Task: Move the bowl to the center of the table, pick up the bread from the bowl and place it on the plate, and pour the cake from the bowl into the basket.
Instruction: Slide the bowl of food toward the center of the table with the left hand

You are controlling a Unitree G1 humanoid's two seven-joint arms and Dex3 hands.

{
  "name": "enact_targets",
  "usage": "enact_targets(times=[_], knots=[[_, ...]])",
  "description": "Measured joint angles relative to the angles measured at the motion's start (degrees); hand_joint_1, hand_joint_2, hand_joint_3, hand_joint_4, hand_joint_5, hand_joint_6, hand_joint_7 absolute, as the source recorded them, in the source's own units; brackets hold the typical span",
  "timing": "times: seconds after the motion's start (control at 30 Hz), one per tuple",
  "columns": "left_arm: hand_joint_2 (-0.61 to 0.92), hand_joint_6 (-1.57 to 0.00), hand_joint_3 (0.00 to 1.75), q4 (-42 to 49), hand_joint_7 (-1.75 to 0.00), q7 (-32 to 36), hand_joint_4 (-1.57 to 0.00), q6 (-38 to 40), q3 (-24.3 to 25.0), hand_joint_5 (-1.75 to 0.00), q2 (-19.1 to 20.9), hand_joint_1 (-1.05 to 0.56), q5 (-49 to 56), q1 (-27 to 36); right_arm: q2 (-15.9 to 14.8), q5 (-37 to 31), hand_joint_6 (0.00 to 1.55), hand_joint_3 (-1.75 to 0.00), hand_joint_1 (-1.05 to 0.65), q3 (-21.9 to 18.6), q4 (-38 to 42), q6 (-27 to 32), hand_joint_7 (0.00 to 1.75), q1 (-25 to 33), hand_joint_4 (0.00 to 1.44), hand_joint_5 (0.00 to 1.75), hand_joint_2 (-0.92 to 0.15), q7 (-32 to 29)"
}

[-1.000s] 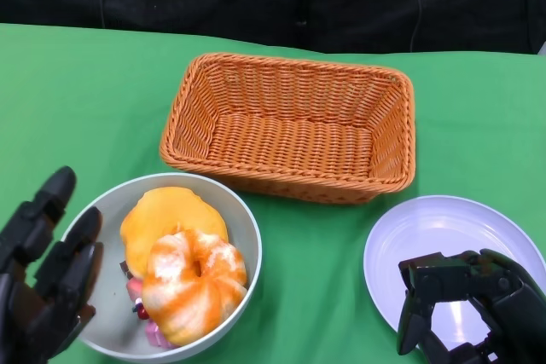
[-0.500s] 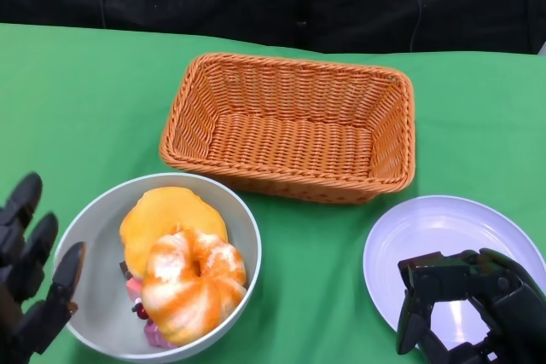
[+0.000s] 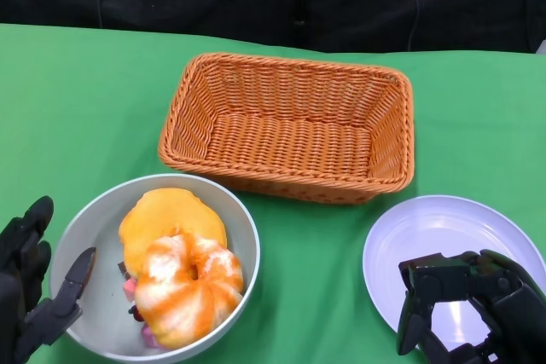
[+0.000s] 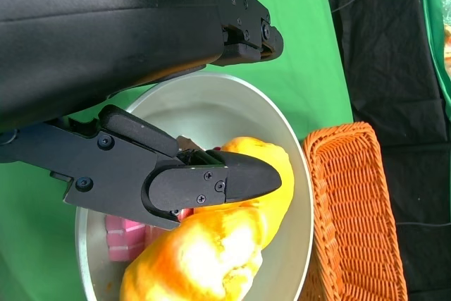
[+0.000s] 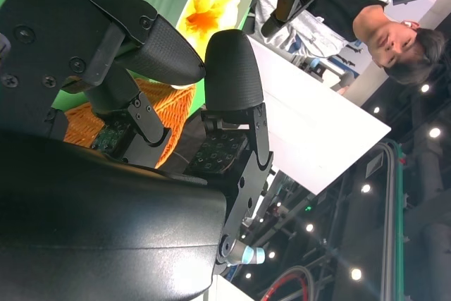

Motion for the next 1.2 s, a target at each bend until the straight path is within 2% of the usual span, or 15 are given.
enact_targets(times=[0.17, 0.57, 0.67, 0.8, 0.93, 1.2], knots=[[0.92, -0.05, 0.59, 4.6, 0.00, -3.6, 0.00, 7.6, 0.1, 0.00, 4.9, -0.60, -0.8, -4.7, -0.2, 0.0, 1.05, -1.75, -0.13, -0.1, -0.2, 0.1, 1.34, 0.1, 1.09, 1.60, -0.11, 0.0], [0.92, -0.04, 0.62, 8.1, 0.00, -6.4, 0.00, 15.2, -3.7, 0.00, 11.0, -0.65, 1.8, -9.6, -0.2, -0.1, 1.05, -1.75, -0.12, -0.5, -0.4, 0.2, 1.33, 0.2, 1.11, 1.60, -0.11, 0.0], [0.92, -0.03, 0.61, 10.9, 0.00, -8.7, -0.01, 15.6, -3.4, -0.01, 11.2, -0.66, 0.1, -10.8, -0.2, -0.1, 1.05, -1.75, -0.13, -0.5, -0.5, 0.2, 1.33, 0.3, 1.11, 1.60, -0.11, 0.0], [0.92, -0.05, 0.59, 13.7, -0.01, -13.5, 0.00, 20.4, 0.6, 0.00, 10.6, -0.64, -8.6, -13.0, -0.2, -0.1, 1.05, -1.75, -0.13, -0.5, -0.5, 0.2, 1.33, 0.4, 1.11, 1.60, -0.12, 0.0], [0.92, -0.04, 0.58, 14.3, 0.00, -16.4, 0.00, 21.9, 2.8, 0.00, 10.5, -0.65, -14.3, -13.4, -0.2, 0.0, 1.05, -1.75, -0.15, -0.5, -0.6, 0.2, 1.33, 0.4, 1.10, 1.60, -0.11, 0.0], [0.92, -0.03, 0.56, 14.2, -0.01, -18.7, 0.00, 23.1, 3.9, 0.00, 10.6, -0.69, -19.5, -13.6, -0.2, 0.0, 1.05, -1.75, -0.15, -0.5, -0.9, 0.4, 1.33, 0.4, 1.10, 1.60, -0.11, 0.0]])
